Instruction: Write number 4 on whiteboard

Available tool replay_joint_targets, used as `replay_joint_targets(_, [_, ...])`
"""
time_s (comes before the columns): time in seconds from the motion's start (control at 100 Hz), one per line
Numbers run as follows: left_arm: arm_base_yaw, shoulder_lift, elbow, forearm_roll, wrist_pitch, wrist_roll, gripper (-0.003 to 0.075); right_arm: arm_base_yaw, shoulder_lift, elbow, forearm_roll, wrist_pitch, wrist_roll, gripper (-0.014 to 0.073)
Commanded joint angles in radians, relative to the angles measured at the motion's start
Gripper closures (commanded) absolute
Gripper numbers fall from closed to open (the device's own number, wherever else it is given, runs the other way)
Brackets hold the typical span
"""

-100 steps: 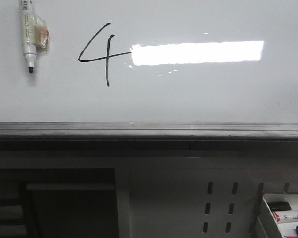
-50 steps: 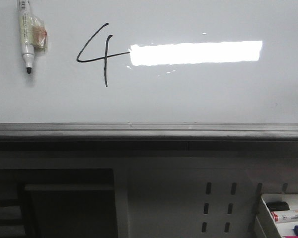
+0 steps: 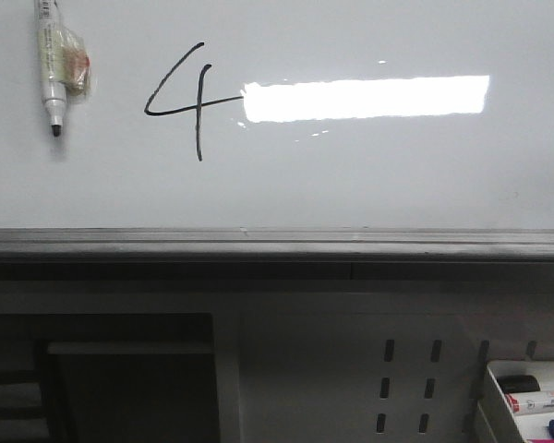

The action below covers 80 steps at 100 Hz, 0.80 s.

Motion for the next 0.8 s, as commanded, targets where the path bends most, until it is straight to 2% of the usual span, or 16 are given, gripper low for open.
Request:
replay_joint_targets(0.0, [-0.005, -0.027, 0.028, 0.000, -0.067, -0.012, 0.0741, -0.006, -0.014, -0.024, 0.027, -0.053, -0.002, 0.0666])
replay_joint_targets(0.31, [-0.005, -0.027, 0.028, 0.000, -0.067, -0.012, 0.0741, -0.006, -0.014, -0.024, 0.027, -0.054, -0.002, 0.0666])
replay_joint_targets(0.41, [-0.005, -0.027, 0.028, 0.000, -0.067, -0.012, 0.0741, -0.006, -0.014, -0.017, -0.038, -0.098, -0.002, 0.0666])
replay_joint_targets(0.45, [-0.005, -0.027, 0.028, 0.000, -0.067, -0.012, 0.0741, -0.006, -0.014, -0.012, -0.104, -0.113, 0.014, 0.0666])
replay_joint_targets(0.49, [-0.005, -0.027, 0.028, 0.000, -0.067, -0.012, 0.0741, -0.008, -0.014, -0.005, -0.216, -0.145, 0.088, 0.0666])
replay_joint_targets(0.57, [-0.005, -0.027, 0.028, 0.000, -0.067, -0.012, 0.0741, -0.028, -0.014, 0.017, -0.511, -0.212, 0.369, 0.0666])
replay_joint_targets(0.6, [-0.005, -0.027, 0.028, 0.000, -0.067, -0.012, 0.0741, -0.038, -0.014, 0.025, -0.637, -0.231, 0.455, 0.0666])
replay_joint_targets(0.65, [-0.005, -0.027, 0.028, 0.000, -0.067, -0.012, 0.0741, -0.057, -0.014, 0.042, -0.769, -0.246, 0.560, 0.0666])
replay_joint_targets(0.7, [-0.005, -0.027, 0.028, 0.000, -0.067, -0.012, 0.0741, -0.075, -0.014, 0.052, -0.838, -0.254, 0.597, 0.0666])
replay_joint_targets(0.79, [-0.005, -0.027, 0.028, 0.000, -0.067, -0.012, 0.0741, -0.100, -0.014, 0.082, -0.879, -0.271, 0.599, 0.0666])
